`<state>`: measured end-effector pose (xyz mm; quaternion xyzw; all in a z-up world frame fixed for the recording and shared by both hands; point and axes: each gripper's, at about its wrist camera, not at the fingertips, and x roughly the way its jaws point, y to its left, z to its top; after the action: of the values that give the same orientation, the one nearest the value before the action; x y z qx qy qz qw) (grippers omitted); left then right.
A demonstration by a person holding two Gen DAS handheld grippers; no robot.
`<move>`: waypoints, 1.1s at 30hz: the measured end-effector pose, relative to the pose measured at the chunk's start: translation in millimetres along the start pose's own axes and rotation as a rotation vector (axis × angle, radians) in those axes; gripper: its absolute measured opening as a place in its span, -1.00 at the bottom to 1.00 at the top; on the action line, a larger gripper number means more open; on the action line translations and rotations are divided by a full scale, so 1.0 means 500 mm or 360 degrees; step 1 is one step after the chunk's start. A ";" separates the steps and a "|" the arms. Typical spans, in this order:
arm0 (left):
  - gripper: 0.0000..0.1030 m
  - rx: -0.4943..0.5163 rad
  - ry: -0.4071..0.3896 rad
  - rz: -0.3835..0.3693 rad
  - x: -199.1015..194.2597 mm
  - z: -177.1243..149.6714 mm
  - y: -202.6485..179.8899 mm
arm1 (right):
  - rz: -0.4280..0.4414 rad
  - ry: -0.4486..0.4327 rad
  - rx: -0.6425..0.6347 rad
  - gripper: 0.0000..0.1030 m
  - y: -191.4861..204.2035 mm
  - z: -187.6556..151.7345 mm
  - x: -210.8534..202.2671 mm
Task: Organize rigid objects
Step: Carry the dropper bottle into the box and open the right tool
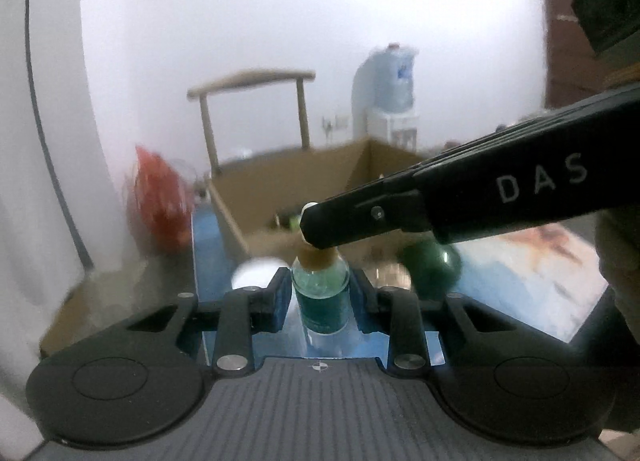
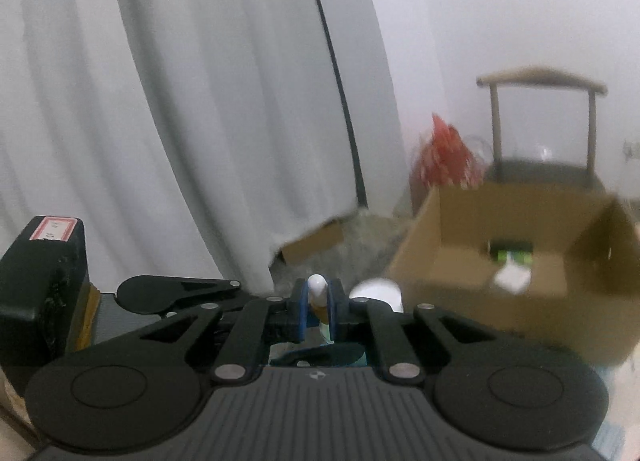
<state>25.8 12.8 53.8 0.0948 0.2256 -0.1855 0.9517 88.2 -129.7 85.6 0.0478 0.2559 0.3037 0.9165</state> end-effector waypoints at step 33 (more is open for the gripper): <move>-0.41 -0.0062 0.0871 -0.0393 0.584 0.228 0.029 | -0.0169 0.0416 0.0573 -0.78 -0.578 0.138 0.266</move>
<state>318.7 -94.8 19.6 0.0946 0.4869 -0.2631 0.8275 367.3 -282.0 16.7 0.1574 0.4246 0.2080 0.8670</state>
